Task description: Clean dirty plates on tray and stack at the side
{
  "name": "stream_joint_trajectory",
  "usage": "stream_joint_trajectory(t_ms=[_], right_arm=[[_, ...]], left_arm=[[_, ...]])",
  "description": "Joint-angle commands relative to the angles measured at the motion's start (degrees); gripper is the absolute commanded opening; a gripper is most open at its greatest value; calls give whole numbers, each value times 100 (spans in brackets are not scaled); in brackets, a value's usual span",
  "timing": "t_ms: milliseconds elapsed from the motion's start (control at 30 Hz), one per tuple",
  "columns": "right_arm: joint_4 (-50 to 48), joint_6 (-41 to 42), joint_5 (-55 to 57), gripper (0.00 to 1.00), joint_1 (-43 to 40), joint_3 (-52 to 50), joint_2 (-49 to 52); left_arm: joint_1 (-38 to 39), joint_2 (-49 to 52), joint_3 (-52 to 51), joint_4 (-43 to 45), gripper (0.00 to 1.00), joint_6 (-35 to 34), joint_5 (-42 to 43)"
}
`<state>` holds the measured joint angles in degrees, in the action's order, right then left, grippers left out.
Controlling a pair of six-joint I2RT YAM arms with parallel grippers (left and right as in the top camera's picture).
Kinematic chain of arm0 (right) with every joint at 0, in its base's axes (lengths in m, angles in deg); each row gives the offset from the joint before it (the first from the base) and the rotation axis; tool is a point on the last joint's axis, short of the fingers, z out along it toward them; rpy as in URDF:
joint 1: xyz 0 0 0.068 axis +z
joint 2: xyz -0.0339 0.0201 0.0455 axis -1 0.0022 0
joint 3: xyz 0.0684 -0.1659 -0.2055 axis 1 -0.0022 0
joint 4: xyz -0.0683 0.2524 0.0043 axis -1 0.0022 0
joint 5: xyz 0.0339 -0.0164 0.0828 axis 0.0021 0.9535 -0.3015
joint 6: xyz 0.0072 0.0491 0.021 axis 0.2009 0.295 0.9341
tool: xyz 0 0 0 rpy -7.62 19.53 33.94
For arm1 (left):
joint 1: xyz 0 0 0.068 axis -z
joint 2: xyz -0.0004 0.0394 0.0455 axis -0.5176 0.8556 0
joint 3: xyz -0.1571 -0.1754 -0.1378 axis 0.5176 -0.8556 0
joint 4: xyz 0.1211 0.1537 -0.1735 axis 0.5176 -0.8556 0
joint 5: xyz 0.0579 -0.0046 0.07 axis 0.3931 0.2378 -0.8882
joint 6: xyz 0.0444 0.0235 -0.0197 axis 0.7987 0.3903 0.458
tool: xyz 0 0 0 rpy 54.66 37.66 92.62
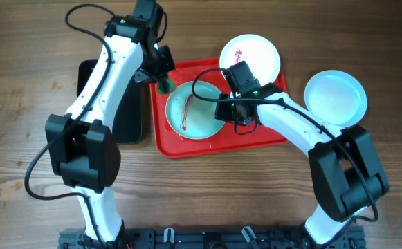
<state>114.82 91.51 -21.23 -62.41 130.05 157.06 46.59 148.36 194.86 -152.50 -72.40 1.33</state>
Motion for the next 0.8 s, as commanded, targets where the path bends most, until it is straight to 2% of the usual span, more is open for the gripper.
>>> stream_joint_trajectory(t_ms=[0, 100, 167, 267, 333, 433, 767], right_arm=[[-26, -291, -85, 45, 22, 74, 369], [-28, -339, -98, 43, 22, 74, 553], [-87, -417, -162, 39, 22, 74, 603], [-136, -422, -138, 26, 22, 74, 603], [-184, -422, -133, 14, 22, 74, 603], [-195, -422, -133, 4, 22, 74, 603], [-205, -481, -376, 4, -81, 74, 621]], left_arm=[[151, -55, 63, 4, 4, 94, -15], [210, -52, 63, 20, 4, 109, -15], [256, -52, 63, 39, 4, 256, -17], [302, -26, 63, 42, 4, 380, -15], [313, 20, 59, 37, 4, 393, -15], [310, 55, -59, 114, 4, 396, -15], [310, 55, -876, 608, 4, 1064, 101]])
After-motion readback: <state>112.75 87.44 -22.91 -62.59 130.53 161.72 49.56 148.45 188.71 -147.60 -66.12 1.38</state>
